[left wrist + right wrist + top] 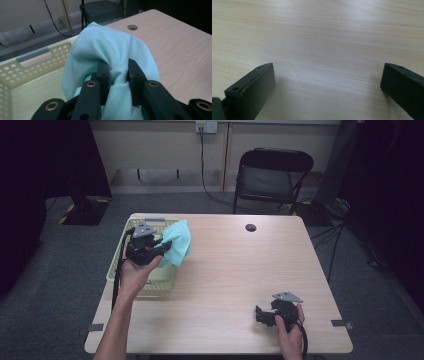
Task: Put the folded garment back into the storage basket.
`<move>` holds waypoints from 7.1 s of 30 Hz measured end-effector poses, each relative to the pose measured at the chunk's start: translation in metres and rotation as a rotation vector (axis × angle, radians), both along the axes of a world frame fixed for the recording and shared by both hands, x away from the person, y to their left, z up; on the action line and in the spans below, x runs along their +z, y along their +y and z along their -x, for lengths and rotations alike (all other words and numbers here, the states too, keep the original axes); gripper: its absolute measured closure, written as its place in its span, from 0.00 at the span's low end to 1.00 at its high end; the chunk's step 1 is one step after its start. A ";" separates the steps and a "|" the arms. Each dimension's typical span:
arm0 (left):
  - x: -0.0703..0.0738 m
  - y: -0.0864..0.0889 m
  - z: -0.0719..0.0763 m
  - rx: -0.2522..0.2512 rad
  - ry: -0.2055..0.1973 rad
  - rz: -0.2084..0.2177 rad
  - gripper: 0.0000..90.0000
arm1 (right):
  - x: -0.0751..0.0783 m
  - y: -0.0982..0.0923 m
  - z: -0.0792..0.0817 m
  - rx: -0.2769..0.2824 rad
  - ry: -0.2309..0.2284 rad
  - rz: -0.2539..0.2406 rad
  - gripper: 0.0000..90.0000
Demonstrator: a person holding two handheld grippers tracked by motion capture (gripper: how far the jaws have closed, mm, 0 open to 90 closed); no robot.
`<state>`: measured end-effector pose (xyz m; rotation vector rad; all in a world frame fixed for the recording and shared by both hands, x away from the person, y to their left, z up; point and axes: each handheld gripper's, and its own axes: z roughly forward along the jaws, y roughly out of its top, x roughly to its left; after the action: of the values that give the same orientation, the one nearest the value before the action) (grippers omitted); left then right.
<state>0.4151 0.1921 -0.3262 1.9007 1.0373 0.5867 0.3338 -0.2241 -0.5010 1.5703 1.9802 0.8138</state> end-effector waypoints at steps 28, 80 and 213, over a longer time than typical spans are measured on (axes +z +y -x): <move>-0.011 0.050 -0.018 0.099 0.038 0.012 0.84 | 0.000 0.000 0.000 0.000 0.000 0.000 0.00; -0.086 0.063 -0.073 0.155 0.283 -0.047 0.84 | 0.000 0.000 0.000 0.002 -0.001 0.000 0.00; -0.059 0.057 0.020 0.244 0.096 0.013 0.07 | 0.000 0.000 0.000 0.006 -0.001 0.000 0.00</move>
<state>0.3953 0.2489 -0.3855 1.8185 1.3443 0.6298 0.3342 -0.2237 -0.5010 1.5649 1.9849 0.8163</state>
